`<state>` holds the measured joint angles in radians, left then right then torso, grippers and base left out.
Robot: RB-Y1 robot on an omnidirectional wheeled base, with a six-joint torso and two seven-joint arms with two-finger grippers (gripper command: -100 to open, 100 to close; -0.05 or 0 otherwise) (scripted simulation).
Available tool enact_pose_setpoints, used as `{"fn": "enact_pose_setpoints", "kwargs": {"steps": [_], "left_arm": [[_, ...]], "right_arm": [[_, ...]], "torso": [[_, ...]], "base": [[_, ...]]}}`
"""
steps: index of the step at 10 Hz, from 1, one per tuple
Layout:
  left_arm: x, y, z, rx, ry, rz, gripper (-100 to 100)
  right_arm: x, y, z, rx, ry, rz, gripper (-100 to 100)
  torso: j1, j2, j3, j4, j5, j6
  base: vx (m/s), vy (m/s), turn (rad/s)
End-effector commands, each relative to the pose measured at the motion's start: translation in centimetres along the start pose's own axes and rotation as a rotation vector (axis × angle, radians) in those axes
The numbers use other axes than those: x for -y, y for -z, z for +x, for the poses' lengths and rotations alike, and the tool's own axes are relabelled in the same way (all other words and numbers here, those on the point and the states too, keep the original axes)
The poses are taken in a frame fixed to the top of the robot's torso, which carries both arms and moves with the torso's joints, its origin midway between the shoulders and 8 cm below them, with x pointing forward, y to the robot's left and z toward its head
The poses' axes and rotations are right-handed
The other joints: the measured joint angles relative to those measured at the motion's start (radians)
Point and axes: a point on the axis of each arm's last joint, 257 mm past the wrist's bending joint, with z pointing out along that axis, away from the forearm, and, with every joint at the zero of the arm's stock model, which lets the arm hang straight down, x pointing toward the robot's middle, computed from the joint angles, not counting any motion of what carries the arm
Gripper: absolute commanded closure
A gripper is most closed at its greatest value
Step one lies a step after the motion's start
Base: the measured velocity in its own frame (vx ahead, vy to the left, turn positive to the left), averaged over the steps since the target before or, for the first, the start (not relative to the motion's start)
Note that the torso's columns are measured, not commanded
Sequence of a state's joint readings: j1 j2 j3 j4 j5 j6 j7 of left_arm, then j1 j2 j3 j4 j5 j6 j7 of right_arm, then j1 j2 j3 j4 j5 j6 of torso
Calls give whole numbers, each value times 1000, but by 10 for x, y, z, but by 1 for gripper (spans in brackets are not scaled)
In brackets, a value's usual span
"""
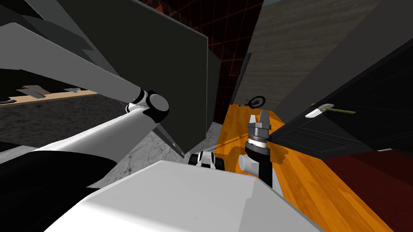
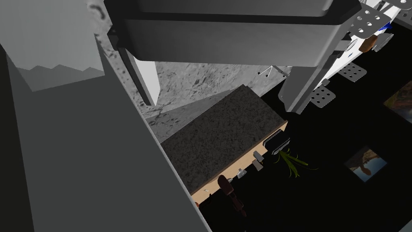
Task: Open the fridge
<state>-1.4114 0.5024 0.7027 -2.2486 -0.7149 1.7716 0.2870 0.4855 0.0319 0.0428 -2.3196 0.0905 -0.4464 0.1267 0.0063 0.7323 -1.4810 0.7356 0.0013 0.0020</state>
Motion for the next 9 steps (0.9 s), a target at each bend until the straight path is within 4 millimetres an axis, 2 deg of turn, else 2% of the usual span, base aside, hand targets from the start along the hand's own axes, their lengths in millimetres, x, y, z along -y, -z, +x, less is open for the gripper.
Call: {"fn": "enact_pose_setpoints", "kwargs": {"steps": [1, 5, 6, 7, 9], "left_arm": [[5, -4, 12, -1, 2, -6, -100], [16, -7, 26, 2, 5, -12, -100], [15, -7, 24, 2, 5, -11, -100], [15, -7, 24, 2, 5, -11, 0], [15, -7, 24, 2, 5, -11, 0]], "right_arm": [[0, 0, 0, 0, 0, 0, 0], [0, 0, 0, 0, 0, 0, 0], [0, 0, 0, 0, 0, 0, 0], [0, 0, 0, 0, 0, 0, 0], [0, 0, 0, 0, 0, 0, 0]], "torso": [[-3, -1, 0, -1, 0, 0], [-8, 6, 5, 2, -2, -1], [-7, 6, 5, 2, -2, -2], [-7, 6, 5, 2, -1, -2], [-6, 6, 5, 2, -1, -2]], "base": [[9, 22, 5], [4, 6, 12], [0, 0, 0], [0, 0, 0], [0, 0, 0]]}}
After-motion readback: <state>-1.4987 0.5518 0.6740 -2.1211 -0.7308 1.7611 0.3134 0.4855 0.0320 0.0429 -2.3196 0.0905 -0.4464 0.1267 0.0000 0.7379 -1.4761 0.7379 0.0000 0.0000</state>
